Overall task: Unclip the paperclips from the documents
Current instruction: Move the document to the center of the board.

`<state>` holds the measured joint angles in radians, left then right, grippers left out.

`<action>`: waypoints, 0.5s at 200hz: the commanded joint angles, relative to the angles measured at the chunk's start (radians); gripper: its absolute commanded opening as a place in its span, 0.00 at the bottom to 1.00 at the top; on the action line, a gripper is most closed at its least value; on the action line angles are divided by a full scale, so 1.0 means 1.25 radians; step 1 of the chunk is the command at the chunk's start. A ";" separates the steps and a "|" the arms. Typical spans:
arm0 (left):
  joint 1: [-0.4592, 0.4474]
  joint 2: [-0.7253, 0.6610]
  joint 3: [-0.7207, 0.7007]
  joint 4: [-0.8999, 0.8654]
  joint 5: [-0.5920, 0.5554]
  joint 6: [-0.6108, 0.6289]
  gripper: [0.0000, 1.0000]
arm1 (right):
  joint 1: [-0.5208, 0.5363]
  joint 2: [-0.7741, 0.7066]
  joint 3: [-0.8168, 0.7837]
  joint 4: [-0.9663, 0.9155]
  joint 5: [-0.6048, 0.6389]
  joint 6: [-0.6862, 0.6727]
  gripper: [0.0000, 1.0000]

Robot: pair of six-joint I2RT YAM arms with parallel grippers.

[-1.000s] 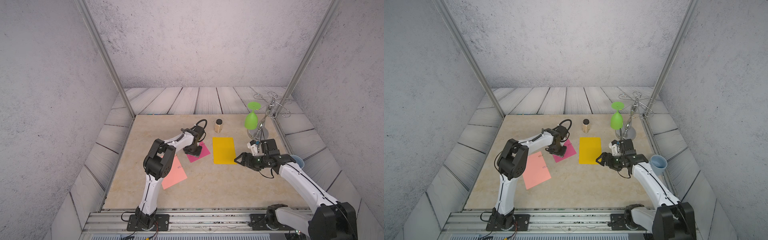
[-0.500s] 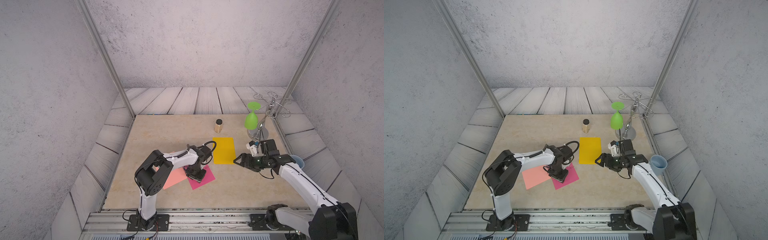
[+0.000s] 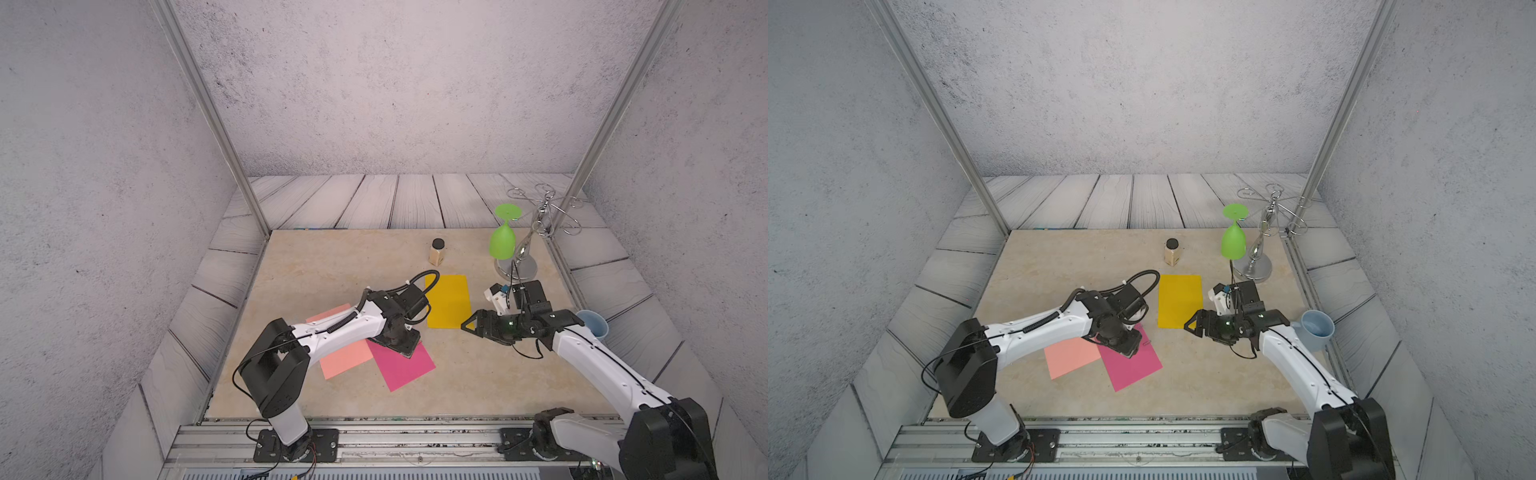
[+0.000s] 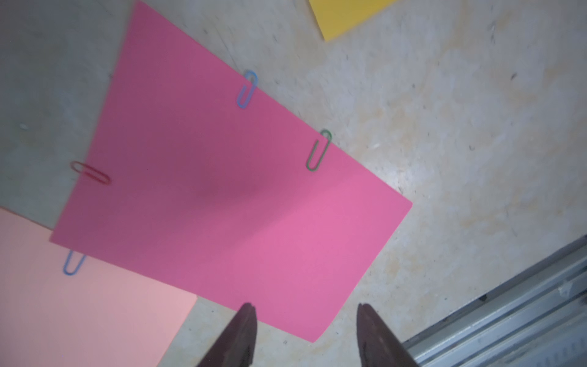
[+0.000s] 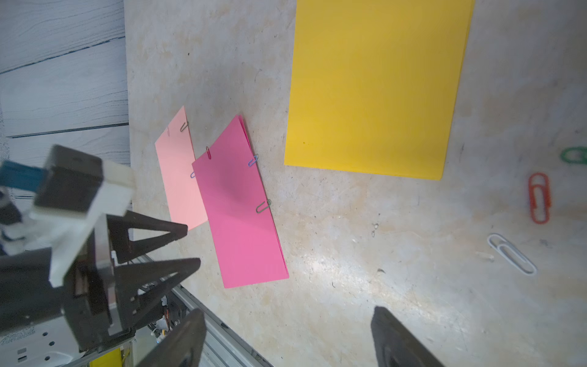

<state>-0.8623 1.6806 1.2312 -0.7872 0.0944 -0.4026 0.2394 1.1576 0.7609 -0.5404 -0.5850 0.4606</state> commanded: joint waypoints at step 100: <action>0.089 0.217 0.044 0.055 0.029 0.019 0.54 | 0.002 -0.033 -0.008 -0.011 -0.001 -0.009 0.83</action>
<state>-0.7506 1.9114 1.2518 -0.7185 0.0887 -0.4042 0.2394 1.1519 0.7609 -0.5392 -0.5850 0.4599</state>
